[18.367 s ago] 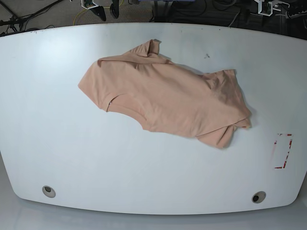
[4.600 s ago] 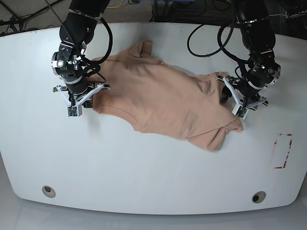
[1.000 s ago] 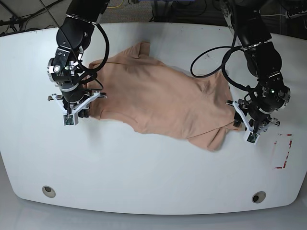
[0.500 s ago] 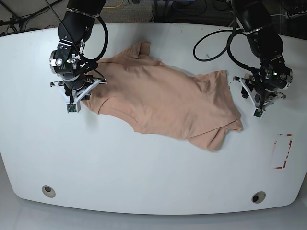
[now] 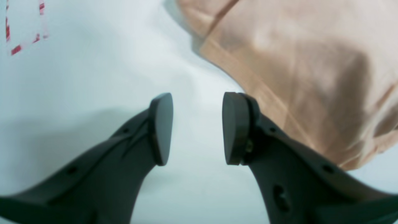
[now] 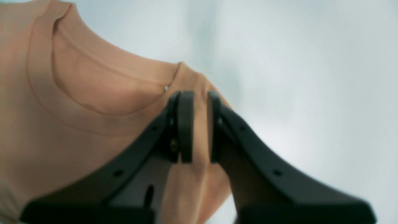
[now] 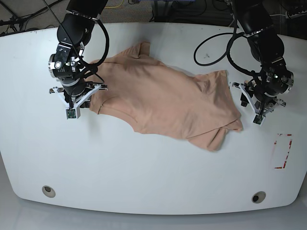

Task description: Fold the T-shirt properly

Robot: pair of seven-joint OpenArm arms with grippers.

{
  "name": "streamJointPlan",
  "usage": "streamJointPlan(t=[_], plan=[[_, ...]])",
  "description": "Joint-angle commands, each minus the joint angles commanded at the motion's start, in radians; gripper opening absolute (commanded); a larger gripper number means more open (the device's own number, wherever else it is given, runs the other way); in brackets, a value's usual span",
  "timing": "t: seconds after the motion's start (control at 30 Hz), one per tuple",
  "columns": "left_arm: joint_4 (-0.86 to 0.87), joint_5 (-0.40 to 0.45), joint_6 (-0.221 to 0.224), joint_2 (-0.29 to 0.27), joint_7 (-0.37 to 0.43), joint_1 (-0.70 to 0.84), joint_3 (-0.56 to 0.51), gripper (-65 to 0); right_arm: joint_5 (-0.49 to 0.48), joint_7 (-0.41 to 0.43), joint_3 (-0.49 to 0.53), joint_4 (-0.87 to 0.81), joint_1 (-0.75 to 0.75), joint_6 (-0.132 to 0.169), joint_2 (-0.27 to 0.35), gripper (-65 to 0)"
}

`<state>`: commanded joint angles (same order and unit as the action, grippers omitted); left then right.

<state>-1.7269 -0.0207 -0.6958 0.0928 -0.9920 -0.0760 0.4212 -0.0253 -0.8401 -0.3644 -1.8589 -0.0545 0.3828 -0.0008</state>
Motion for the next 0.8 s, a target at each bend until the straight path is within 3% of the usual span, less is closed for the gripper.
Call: streamJointPlan(t=[0.13, 0.2, 0.37, 0.5, 0.8], plan=[[0.000, 0.000, 0.000, 0.000, 0.000, -0.002, 0.000, -40.0, -0.002, 0.002, 0.000, 0.002, 0.015, 0.003, 0.000, -55.8], [0.000, 0.000, 0.000, 0.000, 0.000, -0.002, 0.000, -39.9, -0.002, 0.002, 0.000, 0.012, 0.017, 0.003, 0.000, -52.0], [0.000, -0.002, 0.000, 0.000, 0.000, -0.002, 0.000, -33.1, -0.002, 0.002, 0.000, 0.055, 0.048, 0.003, 0.000, -36.0], [-0.011, -0.002, -0.002, 0.000, 0.000, -0.002, -0.002, -30.7, -0.002, 0.003, 0.002, 0.110, 0.077, 0.005, 0.003, -27.6], [-0.061, 0.000, -0.002, 0.000, 0.000, -0.003, -0.002, -30.6, -0.003, 0.005, 0.002, 0.245, 0.147, 0.005, 0.020, -20.5]])
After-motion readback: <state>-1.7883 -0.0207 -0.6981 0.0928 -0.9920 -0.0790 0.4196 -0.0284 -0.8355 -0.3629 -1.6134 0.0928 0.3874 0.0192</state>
